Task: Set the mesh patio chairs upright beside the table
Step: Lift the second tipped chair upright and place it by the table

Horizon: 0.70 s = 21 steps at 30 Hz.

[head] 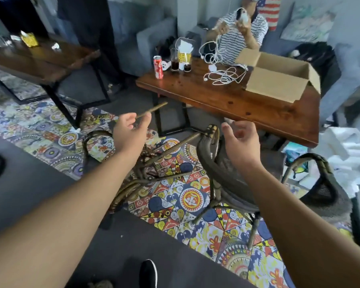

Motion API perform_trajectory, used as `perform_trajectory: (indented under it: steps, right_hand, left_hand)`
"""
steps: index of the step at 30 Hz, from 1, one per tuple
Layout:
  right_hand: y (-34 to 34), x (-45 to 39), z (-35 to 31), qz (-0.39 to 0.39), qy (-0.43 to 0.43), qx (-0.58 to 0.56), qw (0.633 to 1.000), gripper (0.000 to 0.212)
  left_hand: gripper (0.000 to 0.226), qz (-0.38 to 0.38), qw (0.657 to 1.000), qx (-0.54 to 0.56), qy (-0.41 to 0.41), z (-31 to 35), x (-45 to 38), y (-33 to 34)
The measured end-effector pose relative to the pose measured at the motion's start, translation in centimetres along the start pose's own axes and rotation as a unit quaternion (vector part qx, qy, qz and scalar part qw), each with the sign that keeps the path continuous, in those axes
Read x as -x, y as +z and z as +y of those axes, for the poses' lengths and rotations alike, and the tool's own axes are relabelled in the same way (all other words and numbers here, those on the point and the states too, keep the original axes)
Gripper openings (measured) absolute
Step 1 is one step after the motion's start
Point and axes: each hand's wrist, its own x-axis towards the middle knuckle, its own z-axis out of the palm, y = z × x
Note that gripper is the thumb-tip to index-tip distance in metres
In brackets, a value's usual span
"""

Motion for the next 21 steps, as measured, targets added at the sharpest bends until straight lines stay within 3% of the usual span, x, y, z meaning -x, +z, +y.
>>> perform_trajectory:
  steps: [12,17,21]
  right_hand:
    - [18.9,4.0,1.5,-0.168,0.045,0.003,0.985,0.043]
    - [26.9,5.1,5.9,-0.186,0.082,0.036,0.978,0.036]
    - [33.3,5.4,11.2,-0.195,0.111,0.062,0.973,0.028]
  left_hand:
    - [0.048,0.107,0.990,-0.062,-0.072,-12.4,-7.2,-12.6]
    - [0.054,0.116,0.981,-0.075,-0.135,-21.6,-11.0,-13.2]
    - [0.040,0.097,0.976,-0.088,-0.173,-29.5,-13.8,-11.9]
